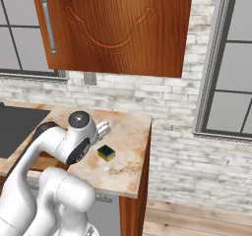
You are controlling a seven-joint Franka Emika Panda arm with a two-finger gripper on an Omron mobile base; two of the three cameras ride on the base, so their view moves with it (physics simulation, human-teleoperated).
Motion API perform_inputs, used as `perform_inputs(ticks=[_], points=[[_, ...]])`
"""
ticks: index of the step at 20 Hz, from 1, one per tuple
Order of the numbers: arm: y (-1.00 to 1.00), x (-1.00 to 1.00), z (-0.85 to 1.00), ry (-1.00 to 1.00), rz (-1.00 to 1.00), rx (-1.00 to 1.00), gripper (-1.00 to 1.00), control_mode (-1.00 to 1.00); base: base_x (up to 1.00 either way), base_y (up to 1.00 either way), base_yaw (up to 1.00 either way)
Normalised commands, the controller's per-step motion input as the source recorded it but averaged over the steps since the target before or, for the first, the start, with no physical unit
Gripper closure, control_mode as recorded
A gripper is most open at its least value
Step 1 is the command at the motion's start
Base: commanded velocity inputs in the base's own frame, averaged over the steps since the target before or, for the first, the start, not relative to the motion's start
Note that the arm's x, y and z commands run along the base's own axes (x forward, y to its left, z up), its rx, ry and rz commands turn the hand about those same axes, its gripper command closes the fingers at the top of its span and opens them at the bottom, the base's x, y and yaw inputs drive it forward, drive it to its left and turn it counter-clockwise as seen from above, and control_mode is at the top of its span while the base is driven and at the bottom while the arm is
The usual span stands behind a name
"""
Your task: Pick up the sponge from the counter and clean the cutting board by briefly scrubbing or pressing down on the cutting board. Once finished, release the sponge.
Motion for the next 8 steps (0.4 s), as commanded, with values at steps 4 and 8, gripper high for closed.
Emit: perform_inputs(ticks=[4,8], points=[[0.25,-0.39,0.6,0.0,-0.05,0.0,-1.0,-1.0,0.0,0.0,0.0],[0.3,-0.34,0.53,0.0,-0.07,0.0,-1.0,-1.0,0.0,0.0,0.0]])
